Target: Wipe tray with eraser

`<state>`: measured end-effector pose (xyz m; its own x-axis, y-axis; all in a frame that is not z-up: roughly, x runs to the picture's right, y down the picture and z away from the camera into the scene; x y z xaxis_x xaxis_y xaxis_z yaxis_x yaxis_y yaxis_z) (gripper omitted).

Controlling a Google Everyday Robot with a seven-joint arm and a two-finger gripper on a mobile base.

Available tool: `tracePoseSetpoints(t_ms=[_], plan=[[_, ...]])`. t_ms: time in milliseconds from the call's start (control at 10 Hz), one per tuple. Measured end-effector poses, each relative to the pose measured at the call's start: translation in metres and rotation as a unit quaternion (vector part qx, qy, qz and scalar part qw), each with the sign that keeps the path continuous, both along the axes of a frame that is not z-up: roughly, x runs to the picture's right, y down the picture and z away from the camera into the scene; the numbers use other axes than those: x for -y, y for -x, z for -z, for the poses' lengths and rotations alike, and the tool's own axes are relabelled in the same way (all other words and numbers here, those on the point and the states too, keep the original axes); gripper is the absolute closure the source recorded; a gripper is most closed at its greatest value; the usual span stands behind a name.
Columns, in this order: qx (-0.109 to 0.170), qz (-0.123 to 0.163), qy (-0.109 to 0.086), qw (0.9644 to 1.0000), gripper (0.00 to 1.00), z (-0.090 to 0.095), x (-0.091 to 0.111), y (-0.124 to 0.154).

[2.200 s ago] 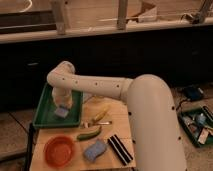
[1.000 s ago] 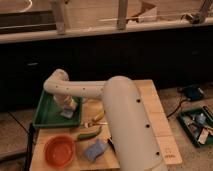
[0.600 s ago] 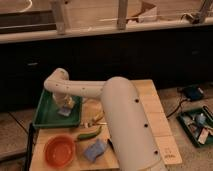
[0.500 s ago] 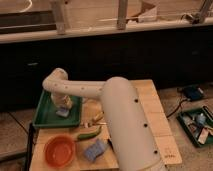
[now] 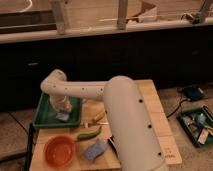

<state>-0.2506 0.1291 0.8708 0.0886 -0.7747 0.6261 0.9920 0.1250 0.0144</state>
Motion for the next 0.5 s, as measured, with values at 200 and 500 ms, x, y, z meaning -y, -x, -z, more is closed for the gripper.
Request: tracePoseSetpoints(t_ms=[200, 500], plan=[[-0.016, -0.006, -0.014, 0.9998, 1.00, -0.011, 0.013, -0.010], [0.008, -0.011, -0.029, 0.9995, 1.00, -0.027, 0.027, 0.007]])
